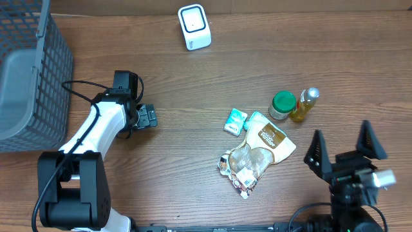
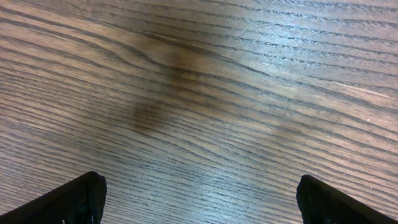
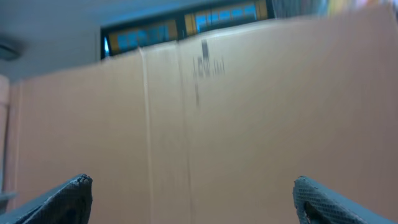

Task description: Scan the item barcode

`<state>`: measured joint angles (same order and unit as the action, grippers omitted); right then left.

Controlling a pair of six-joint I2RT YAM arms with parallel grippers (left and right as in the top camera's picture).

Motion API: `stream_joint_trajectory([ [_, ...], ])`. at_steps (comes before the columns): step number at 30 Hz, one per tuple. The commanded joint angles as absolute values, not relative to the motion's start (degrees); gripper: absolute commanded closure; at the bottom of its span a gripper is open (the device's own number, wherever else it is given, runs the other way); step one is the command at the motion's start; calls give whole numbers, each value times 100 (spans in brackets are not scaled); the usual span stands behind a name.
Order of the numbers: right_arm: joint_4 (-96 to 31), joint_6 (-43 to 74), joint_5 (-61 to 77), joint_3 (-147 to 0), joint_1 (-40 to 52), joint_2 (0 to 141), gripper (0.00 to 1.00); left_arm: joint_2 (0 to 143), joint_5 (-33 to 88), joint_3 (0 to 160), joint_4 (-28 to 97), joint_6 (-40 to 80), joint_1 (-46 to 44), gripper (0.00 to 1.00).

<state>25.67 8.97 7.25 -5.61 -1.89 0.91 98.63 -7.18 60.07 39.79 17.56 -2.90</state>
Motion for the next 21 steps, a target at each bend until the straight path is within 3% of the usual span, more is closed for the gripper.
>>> stream_joint_trajectory([
  [1, 2519, 899, 762, -281, -226, 16, 0, 9826, -788, 6080, 3981, 1651, -303, 0],
  [11, -392, 972, 666, -43, -156, 16, 0, 9826, -788, 6080, 3979, 1651, -303, 0],
  [21, -443, 152, 563, -45, -58, 14, 0, 9826, -788, 6080, 3981, 1651, -303, 0],
])
